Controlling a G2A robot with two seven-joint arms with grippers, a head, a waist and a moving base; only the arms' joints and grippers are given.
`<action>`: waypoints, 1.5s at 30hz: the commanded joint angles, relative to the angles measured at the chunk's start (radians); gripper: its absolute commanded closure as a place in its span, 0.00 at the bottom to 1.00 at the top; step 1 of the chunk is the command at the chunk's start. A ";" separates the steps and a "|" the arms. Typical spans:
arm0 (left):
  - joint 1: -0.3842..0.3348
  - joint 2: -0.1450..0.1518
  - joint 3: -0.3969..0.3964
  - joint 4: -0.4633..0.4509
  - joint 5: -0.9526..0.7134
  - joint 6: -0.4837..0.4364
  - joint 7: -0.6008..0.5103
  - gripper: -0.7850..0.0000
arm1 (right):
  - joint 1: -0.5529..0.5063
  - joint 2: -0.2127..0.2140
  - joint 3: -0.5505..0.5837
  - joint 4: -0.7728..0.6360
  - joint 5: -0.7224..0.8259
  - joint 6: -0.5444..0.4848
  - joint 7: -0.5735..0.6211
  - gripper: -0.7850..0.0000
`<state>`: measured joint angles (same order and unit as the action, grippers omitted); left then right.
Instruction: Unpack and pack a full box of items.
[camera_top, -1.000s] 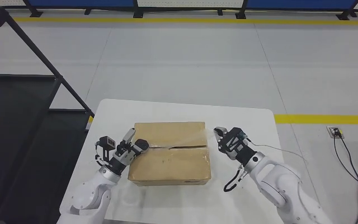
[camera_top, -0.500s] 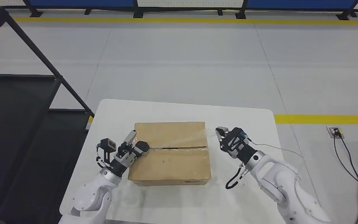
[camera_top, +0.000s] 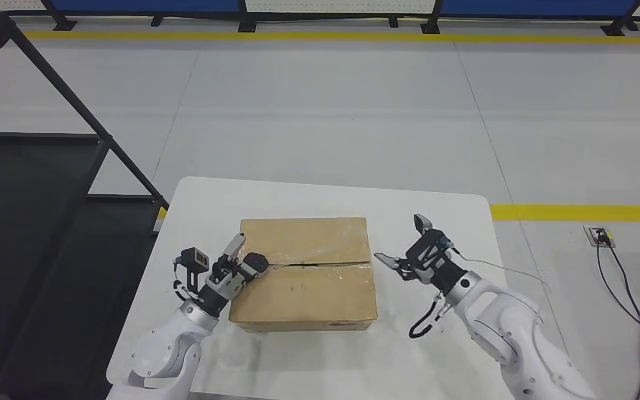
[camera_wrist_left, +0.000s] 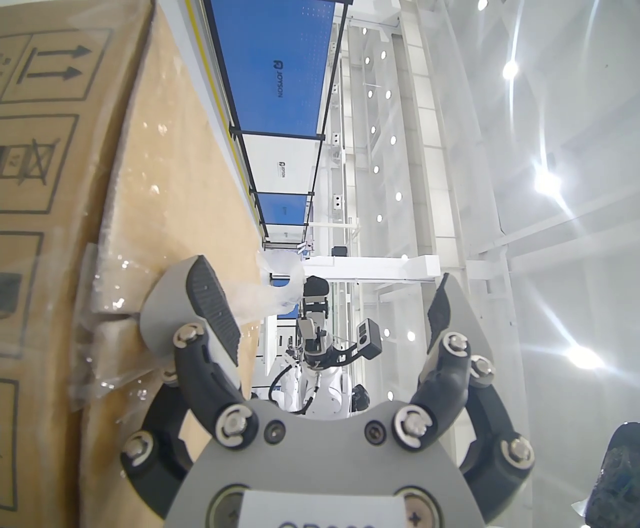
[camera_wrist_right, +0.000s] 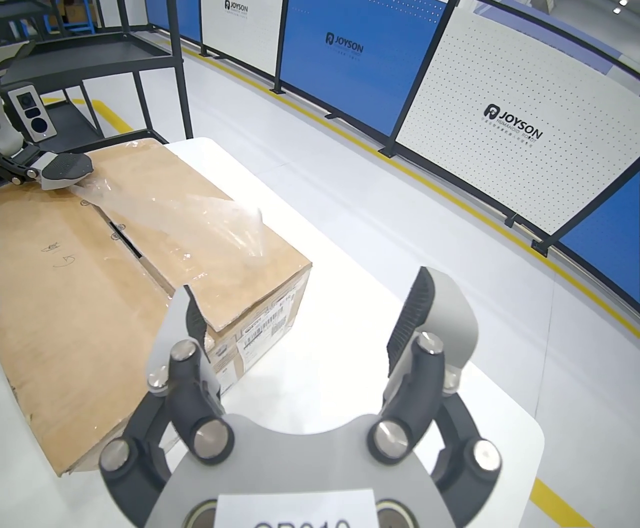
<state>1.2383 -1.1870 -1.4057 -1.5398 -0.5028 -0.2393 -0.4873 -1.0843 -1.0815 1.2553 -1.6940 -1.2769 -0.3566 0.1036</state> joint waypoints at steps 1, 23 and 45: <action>0.000 -0.001 0.000 0.001 0.001 -0.001 0.000 0.00 | -0.005 -0.002 0.009 -0.005 0.037 0.011 0.007 0.00; 0.011 -0.008 0.002 -0.009 -0.009 -0.020 -0.008 0.00 | 0.445 -0.152 -0.463 0.034 0.276 0.218 0.551 0.00; -0.006 -0.014 0.009 0.009 -0.014 -0.010 -0.023 0.00 | 0.324 -0.146 -0.414 -0.026 0.222 0.118 0.631 0.00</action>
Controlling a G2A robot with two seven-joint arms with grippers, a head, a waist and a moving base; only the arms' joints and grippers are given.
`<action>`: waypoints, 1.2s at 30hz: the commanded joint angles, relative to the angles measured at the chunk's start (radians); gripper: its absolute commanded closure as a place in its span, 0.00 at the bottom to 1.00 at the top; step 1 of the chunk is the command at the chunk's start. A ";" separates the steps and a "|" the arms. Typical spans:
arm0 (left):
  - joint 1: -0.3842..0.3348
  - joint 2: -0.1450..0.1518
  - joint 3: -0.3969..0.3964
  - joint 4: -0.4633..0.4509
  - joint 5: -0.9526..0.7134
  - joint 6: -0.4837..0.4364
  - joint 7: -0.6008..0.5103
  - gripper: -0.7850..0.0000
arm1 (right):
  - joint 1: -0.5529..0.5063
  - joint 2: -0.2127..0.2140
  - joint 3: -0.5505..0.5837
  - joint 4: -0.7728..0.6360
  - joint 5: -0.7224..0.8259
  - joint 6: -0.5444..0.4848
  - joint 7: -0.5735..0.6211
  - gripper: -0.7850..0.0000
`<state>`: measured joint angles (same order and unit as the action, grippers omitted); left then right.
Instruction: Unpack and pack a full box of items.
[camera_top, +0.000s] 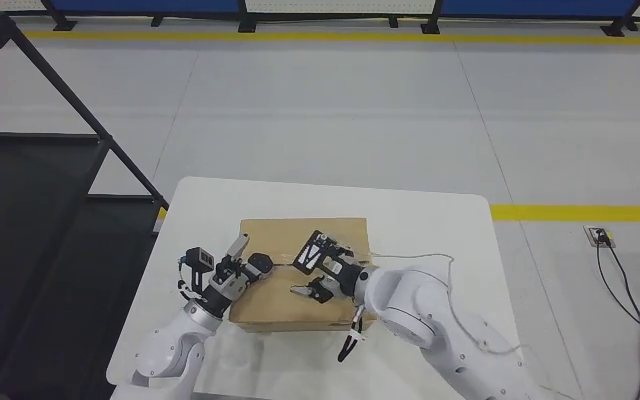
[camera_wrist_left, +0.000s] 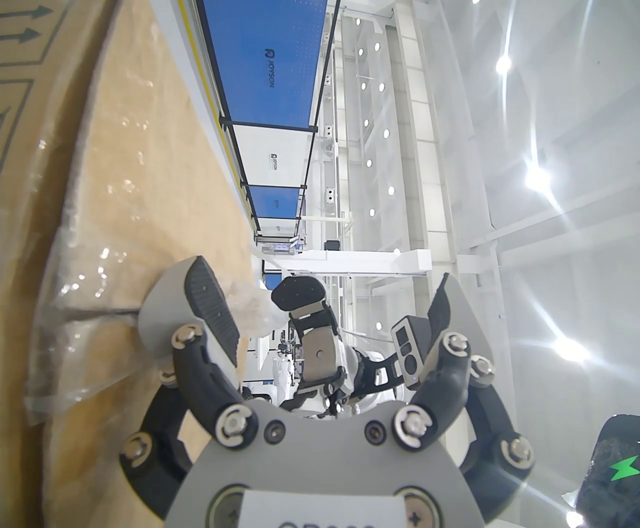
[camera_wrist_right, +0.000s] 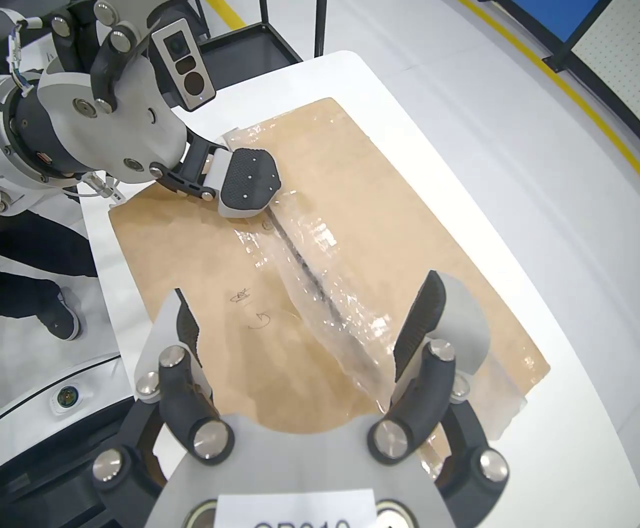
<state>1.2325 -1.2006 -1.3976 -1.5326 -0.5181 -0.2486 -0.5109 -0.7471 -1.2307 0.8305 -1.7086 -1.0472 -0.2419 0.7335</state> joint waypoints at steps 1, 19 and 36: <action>0.000 -0.001 0.002 0.002 0.000 0.000 0.001 0.00 | -0.026 0.006 0.021 -0.023 -0.018 0.007 0.005 0.00; 0.025 -0.003 -0.007 -0.028 0.008 -0.010 -0.002 0.00 | -0.176 0.032 0.204 -0.058 0.024 0.091 0.016 0.00; 0.150 0.005 -0.113 -0.199 -0.043 -0.102 -0.016 0.00 | -0.226 0.032 0.266 -0.097 0.115 0.100 -0.086 0.00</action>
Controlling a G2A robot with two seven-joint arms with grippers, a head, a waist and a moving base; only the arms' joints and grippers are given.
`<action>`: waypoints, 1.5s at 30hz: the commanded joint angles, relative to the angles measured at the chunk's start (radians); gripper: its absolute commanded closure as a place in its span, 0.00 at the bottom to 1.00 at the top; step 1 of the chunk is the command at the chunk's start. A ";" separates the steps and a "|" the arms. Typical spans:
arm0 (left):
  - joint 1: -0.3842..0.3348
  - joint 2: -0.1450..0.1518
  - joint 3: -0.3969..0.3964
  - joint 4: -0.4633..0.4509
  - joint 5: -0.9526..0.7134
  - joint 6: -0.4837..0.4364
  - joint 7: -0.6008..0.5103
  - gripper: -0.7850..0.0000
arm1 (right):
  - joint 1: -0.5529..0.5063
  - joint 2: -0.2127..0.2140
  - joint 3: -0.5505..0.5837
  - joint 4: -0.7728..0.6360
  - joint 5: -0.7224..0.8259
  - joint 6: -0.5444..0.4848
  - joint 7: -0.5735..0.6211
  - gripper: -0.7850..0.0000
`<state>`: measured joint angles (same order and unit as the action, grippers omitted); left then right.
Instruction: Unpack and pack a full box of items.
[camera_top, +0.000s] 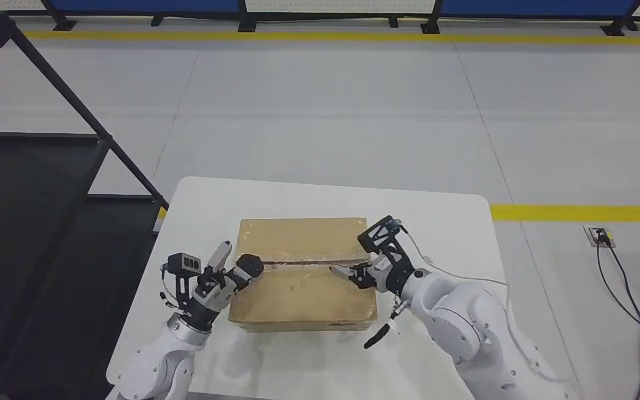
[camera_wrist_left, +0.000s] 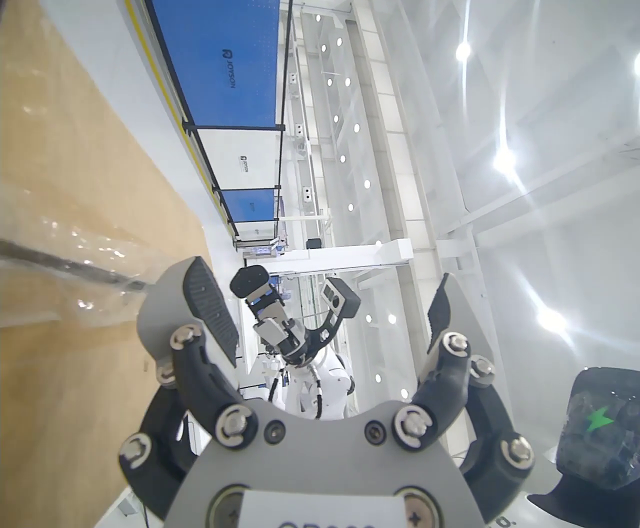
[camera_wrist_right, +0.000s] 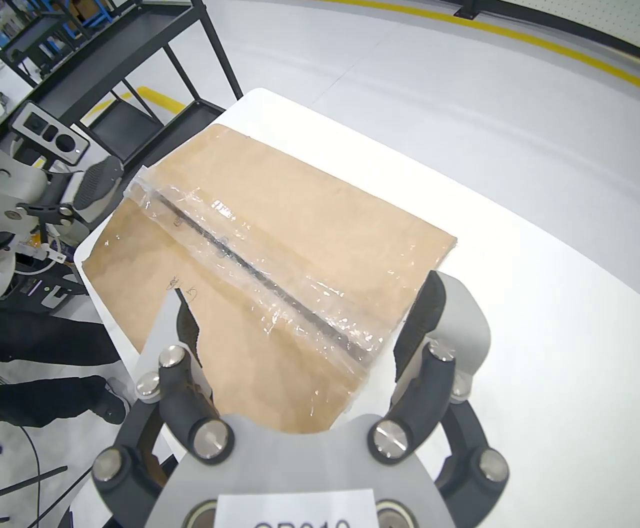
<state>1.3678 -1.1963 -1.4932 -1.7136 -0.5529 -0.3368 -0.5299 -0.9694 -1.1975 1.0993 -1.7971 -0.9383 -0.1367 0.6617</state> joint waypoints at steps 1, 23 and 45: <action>0.029 0.002 -0.034 -0.033 -0.018 -0.024 0.003 0.00 | -0.001 -0.003 -0.005 -0.011 0.045 -0.025 -0.018 0.00; 0.194 0.013 -0.255 -0.078 -0.119 -0.097 -0.050 0.00 | 0.139 -0.047 0.060 0.249 0.923 0.171 0.104 0.00; 0.191 0.009 -0.277 -0.068 -0.151 -0.106 -0.054 0.00 | 0.318 -0.088 -0.110 0.517 1.011 0.126 0.249 0.00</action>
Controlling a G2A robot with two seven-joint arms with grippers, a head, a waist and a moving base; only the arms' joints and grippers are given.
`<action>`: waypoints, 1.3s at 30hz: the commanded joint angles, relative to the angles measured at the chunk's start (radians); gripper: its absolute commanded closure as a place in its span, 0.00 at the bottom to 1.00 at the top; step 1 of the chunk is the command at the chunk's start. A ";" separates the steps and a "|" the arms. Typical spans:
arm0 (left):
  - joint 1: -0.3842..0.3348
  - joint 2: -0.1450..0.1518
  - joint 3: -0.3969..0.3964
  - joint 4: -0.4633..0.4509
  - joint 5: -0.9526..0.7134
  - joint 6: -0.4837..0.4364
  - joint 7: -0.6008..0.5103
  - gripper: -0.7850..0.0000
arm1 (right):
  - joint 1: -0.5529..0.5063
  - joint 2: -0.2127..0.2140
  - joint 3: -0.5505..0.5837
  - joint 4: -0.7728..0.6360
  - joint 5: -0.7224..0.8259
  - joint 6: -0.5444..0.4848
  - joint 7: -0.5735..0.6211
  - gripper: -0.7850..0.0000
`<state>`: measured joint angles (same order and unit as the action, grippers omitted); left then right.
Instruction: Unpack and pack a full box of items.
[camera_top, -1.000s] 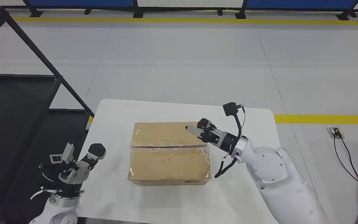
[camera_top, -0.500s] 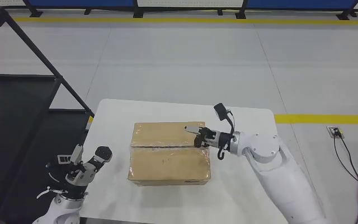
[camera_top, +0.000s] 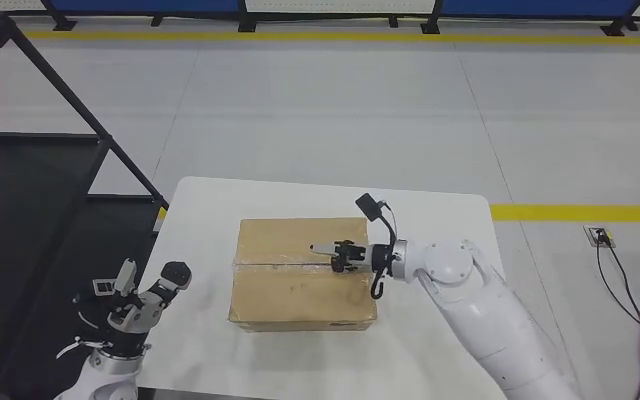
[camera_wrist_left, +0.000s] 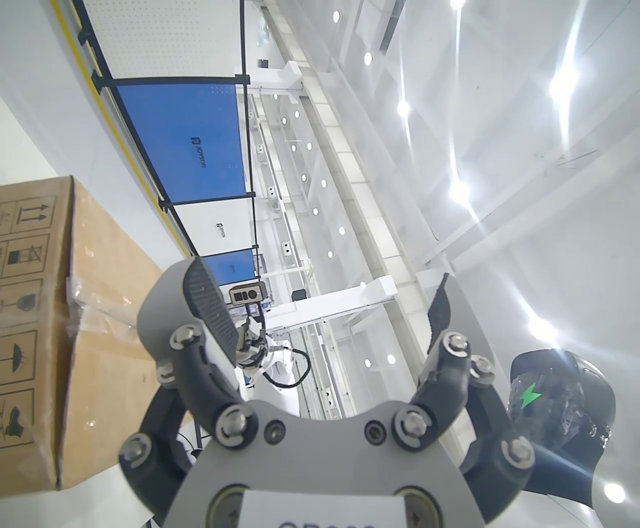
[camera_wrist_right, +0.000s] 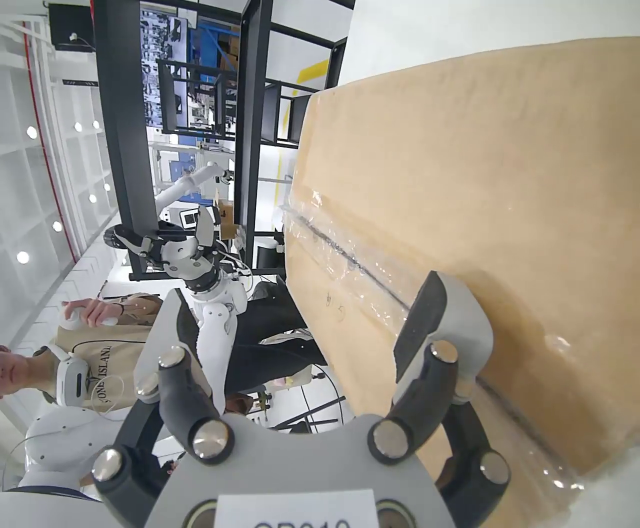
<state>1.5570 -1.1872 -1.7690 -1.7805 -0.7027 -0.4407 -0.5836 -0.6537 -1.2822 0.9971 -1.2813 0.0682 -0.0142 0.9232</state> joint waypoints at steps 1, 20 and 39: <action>0.004 0.000 -0.003 -0.001 -0.002 -0.003 -0.001 0.00 | 0.006 -0.007 -0.017 0.007 0.009 0.008 -0.023 0.00; 0.042 -0.007 -0.023 0.012 -0.037 -0.033 -0.017 0.00 | 0.193 -0.175 -0.293 0.293 0.245 -0.050 -0.158 0.00; 0.035 -0.010 -0.020 0.035 -0.041 -0.015 -0.044 0.00 | 0.272 -0.276 -0.351 0.459 0.275 -0.163 -0.143 0.00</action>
<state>1.5939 -1.1973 -1.7907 -1.7467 -0.7456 -0.4589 -0.6268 -0.3757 -1.5629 0.6371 -0.8142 0.3557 -0.1704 0.7817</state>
